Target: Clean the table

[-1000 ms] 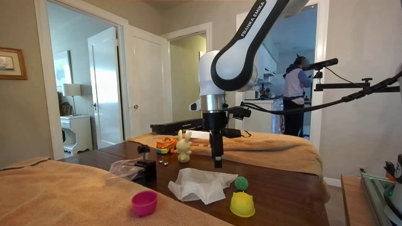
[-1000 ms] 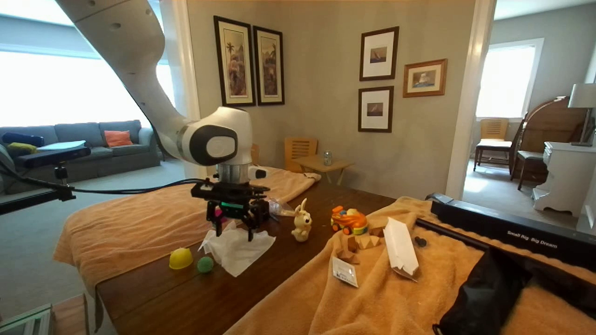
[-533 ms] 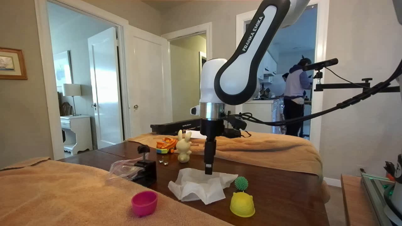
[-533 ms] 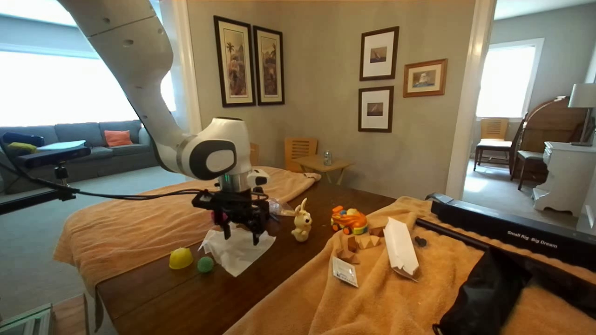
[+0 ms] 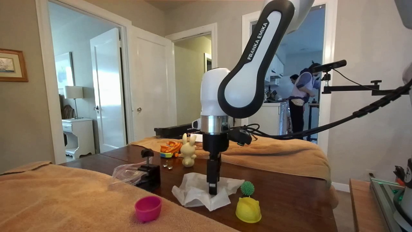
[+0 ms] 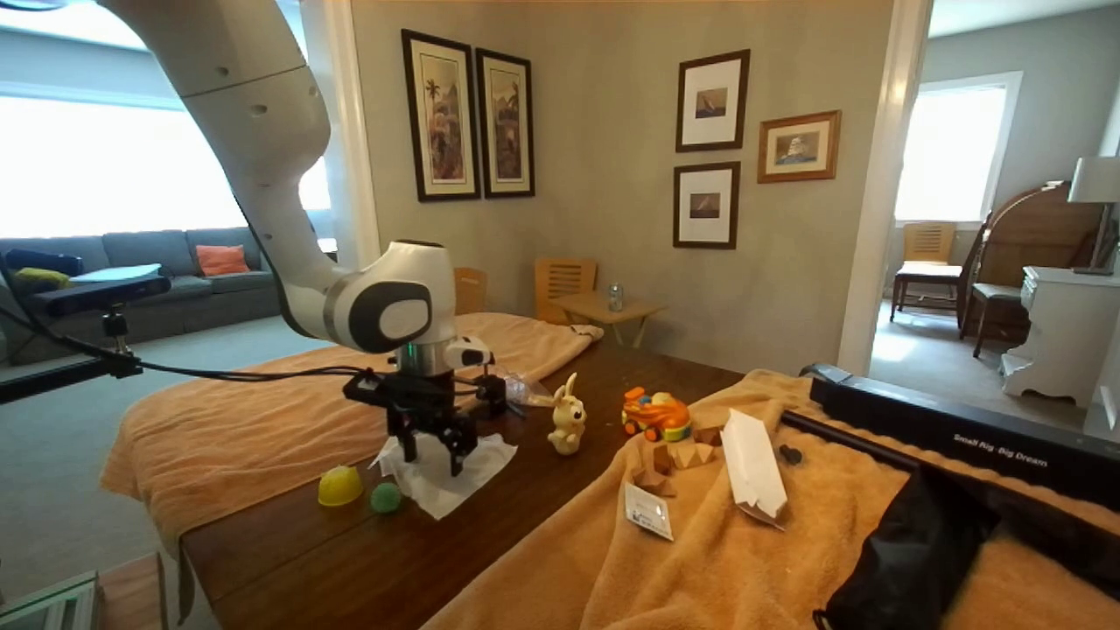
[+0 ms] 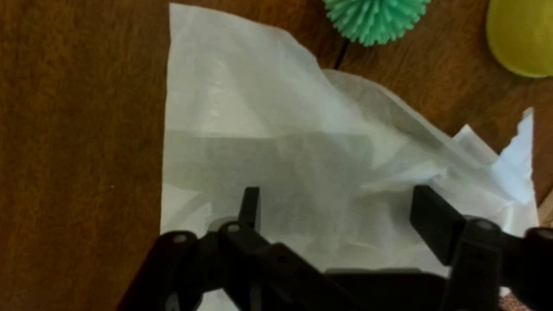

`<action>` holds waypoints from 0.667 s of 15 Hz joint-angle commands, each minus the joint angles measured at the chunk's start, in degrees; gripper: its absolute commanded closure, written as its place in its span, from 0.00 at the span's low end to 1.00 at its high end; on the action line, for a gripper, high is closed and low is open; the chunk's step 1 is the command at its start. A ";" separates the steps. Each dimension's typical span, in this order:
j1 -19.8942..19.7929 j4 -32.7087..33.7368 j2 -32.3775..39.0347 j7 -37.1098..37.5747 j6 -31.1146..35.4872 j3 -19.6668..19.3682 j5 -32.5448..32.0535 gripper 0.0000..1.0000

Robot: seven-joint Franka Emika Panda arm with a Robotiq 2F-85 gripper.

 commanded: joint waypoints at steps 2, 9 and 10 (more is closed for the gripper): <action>1.44 1.17 1.61 4.45 0.27 -0.93 -3.59 0.48; 2.03 0.49 0.02 8.68 0.68 -4.49 -8.73 0.98; 2.04 0.20 -0.21 9.35 0.28 -5.39 -9.81 0.99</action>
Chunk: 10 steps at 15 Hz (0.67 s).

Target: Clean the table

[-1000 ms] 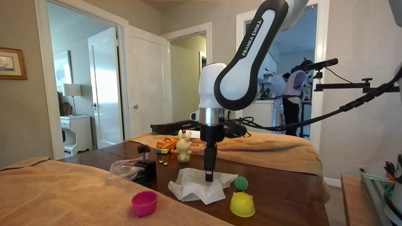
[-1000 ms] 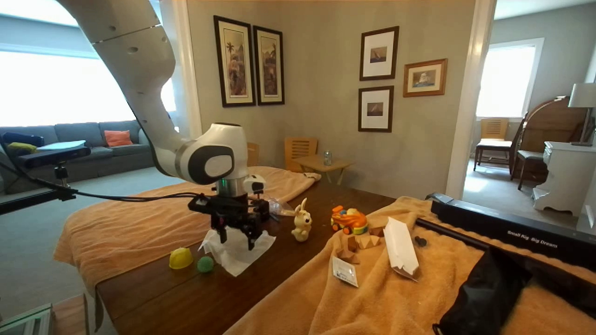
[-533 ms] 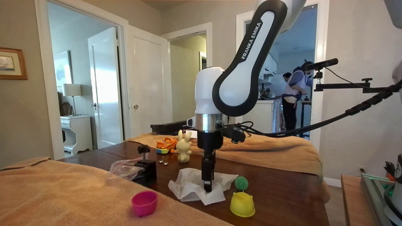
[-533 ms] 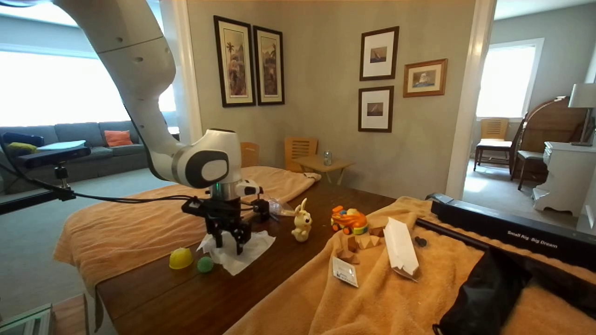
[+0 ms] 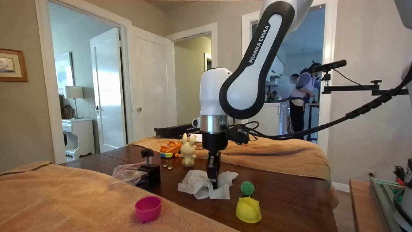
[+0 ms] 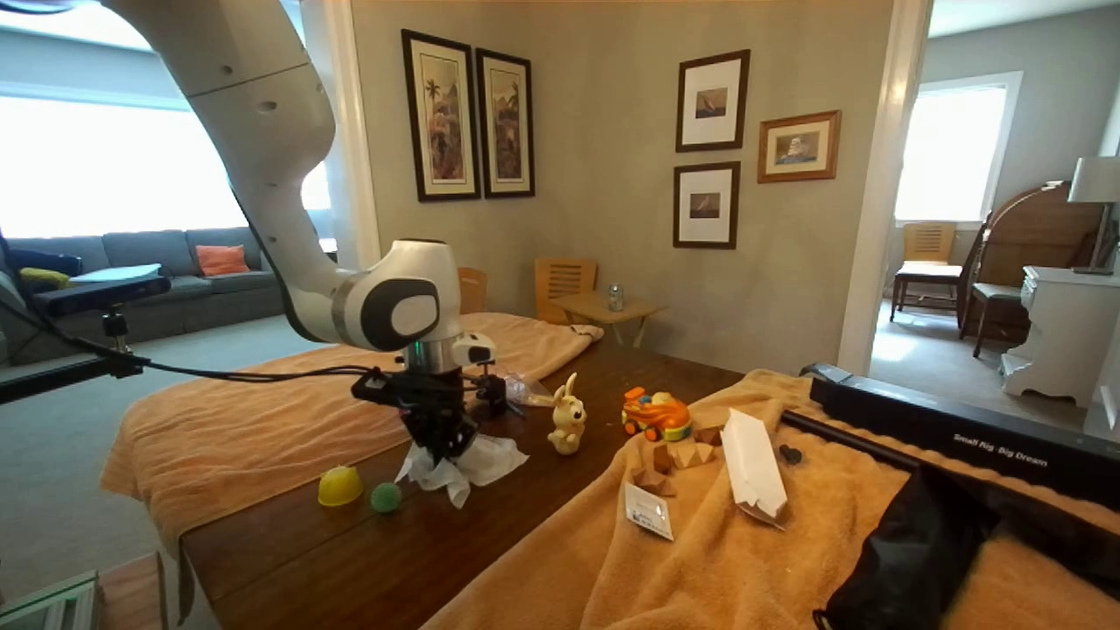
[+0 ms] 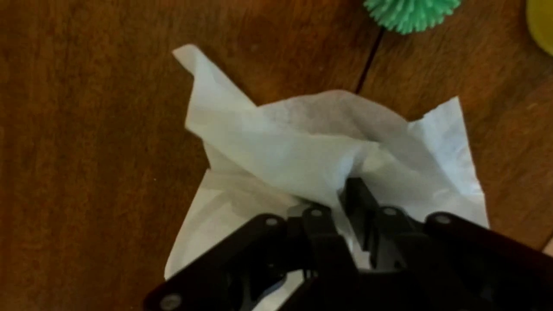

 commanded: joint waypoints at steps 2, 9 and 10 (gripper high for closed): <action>0.56 -1.49 -0.88 5.00 -0.27 -4.20 -6.10 1.00; -0.81 -5.28 -3.92 5.95 -0.45 -8.85 -9.48 1.00; -0.98 -5.73 -4.18 6.16 -0.42 -9.30 -10.01 1.00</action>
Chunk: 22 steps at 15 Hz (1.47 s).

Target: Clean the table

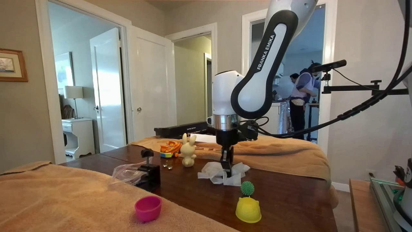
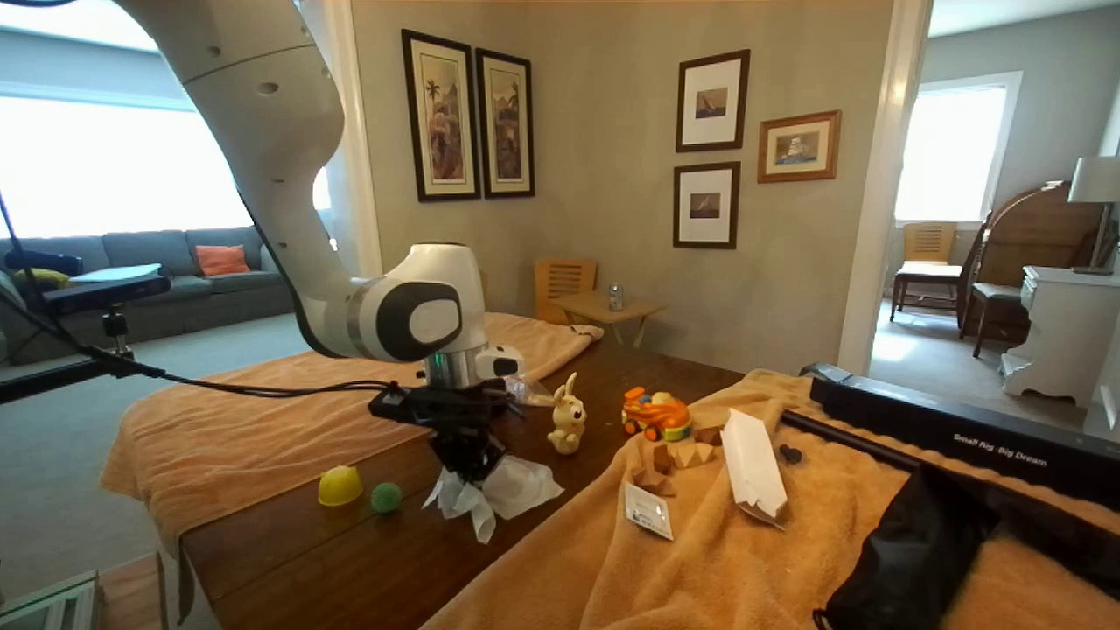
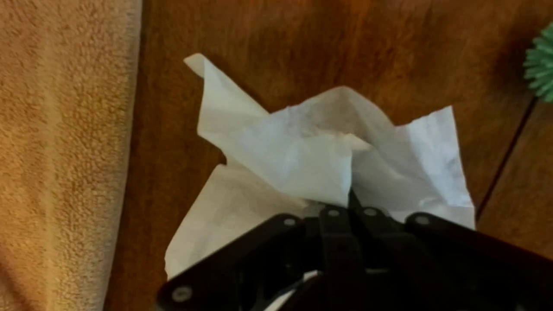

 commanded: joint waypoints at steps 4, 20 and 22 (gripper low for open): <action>-0.99 -3.22 -1.89 2.28 -0.20 -0.54 -3.46 1.00; 4.82 7.54 6.48 1.43 0.48 5.05 -6.80 1.00; 5.11 8.59 7.13 1.35 0.17 4.81 -6.97 1.00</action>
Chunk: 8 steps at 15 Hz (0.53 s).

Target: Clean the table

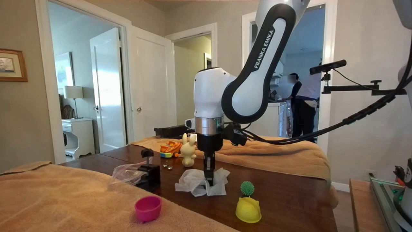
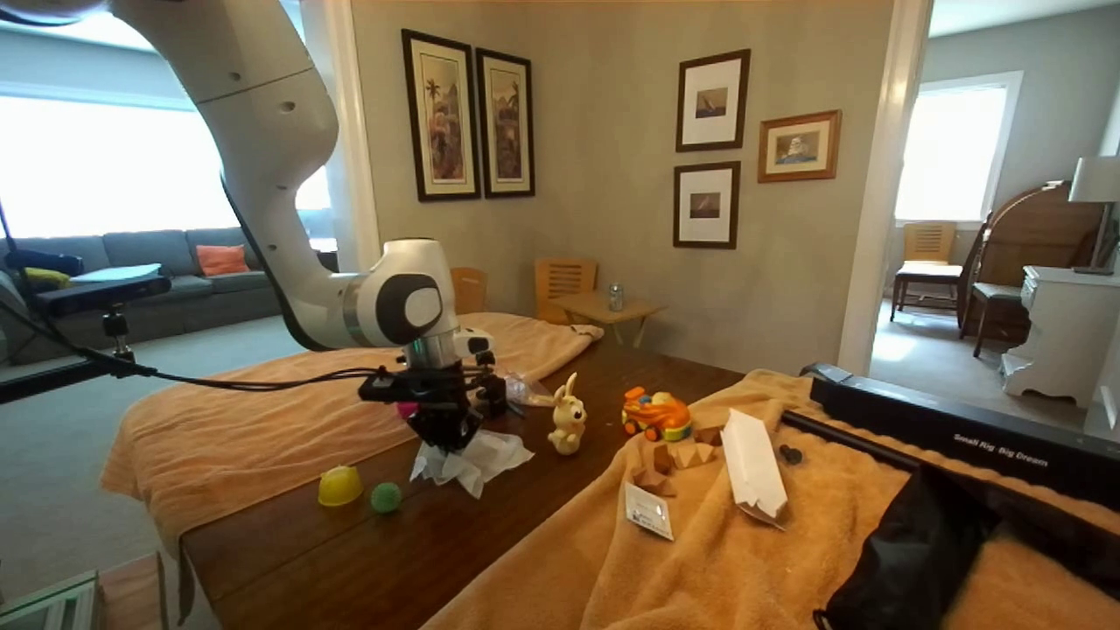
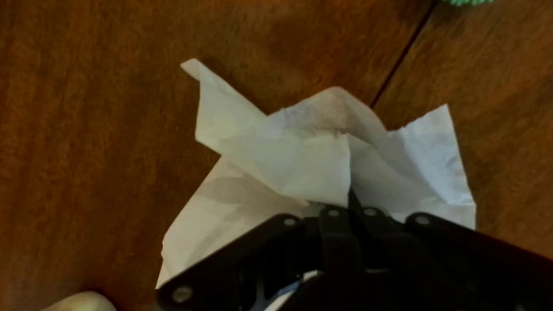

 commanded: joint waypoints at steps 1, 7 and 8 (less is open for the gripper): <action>0.67 3.41 3.94 1.25 0.28 -0.17 -2.26 1.00; -1.36 -0.89 -0.27 1.19 -0.53 -3.47 -2.59 1.00; -2.47 -1.89 -1.13 0.53 -0.56 -3.55 -1.71 1.00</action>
